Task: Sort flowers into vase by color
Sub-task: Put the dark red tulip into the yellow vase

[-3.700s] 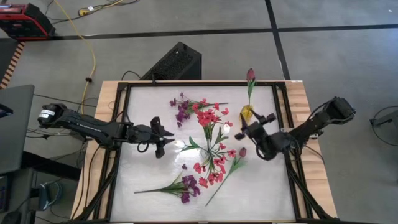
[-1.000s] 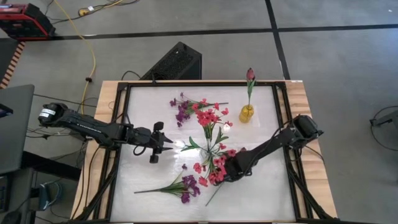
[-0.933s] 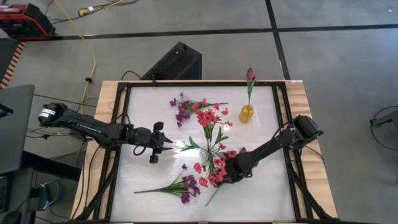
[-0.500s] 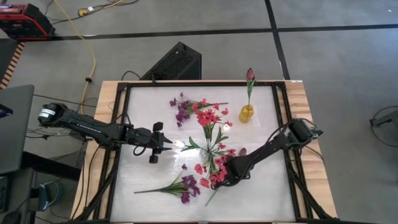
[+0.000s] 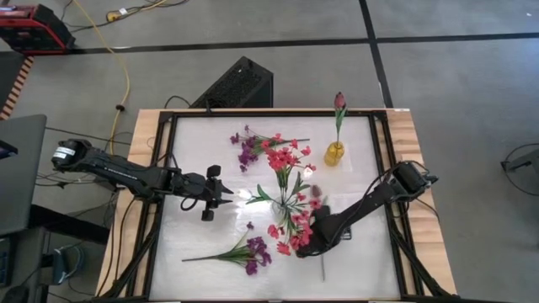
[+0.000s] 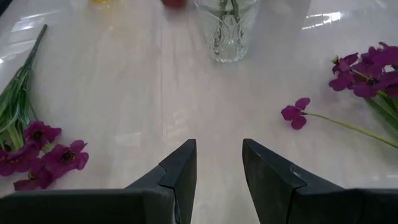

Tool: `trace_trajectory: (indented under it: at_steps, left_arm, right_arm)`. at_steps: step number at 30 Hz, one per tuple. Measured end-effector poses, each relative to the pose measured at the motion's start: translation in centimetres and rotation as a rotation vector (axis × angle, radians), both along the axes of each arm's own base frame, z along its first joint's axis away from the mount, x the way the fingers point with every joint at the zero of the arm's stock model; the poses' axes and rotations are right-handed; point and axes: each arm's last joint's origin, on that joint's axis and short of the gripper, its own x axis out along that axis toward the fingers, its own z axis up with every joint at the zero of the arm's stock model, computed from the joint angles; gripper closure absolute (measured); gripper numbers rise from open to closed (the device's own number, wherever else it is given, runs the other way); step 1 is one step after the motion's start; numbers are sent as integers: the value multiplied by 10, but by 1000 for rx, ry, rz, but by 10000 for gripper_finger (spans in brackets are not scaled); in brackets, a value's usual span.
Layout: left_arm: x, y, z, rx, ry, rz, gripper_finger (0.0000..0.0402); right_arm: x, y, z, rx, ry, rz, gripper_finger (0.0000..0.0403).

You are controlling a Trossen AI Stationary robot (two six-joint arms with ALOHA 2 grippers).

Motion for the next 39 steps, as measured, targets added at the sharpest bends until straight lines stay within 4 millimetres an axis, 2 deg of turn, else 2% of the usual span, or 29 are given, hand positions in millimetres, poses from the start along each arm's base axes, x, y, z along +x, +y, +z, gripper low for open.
trace_trajectory:
  at_steps: [2, 6, 10, 13, 18, 24, 27, 33, 39]
  left_arm:
    - [0, 0, 0, 0, 1, 0, 282]
    - [0, 0, 0, 0, 2, 0, 282]
    - [-1, 0, -3, 0, -2, 0, 282]
    - [-2, 0, -4, -2, -9, 0, 282]
    - [-2, 0, -5, -1, -8, 0, 282]
    - [-2, 0, -4, -35, -13, 22, 282]
    - [0, 0, -2, -38, -41, 28, 282]
    - [4, 0, 6, -81, -136, 45, 282]
    - [6, 0, 10, -77, -185, 68, 282]
  right_arm:
    - [-10, -3, 8, -58, 37, -33, 381]
    - [-36, -10, 45, -227, 28, -72, 380]
    - [-54, -19, 79, -375, -114, -47, 387]
    - [-60, -31, 101, -540, -282, -25, 387]
    - [-69, -50, 131, -825, -409, 150, 387]
    - [-77, -60, 157, -1193, -459, 358, 387]
    - [-87, -71, 158, -1340, -464, 380, 387]
    - [-120, -114, 140, -1362, -392, 283, 387]
    - [-152, -135, 130, -1379, -350, 260, 387]
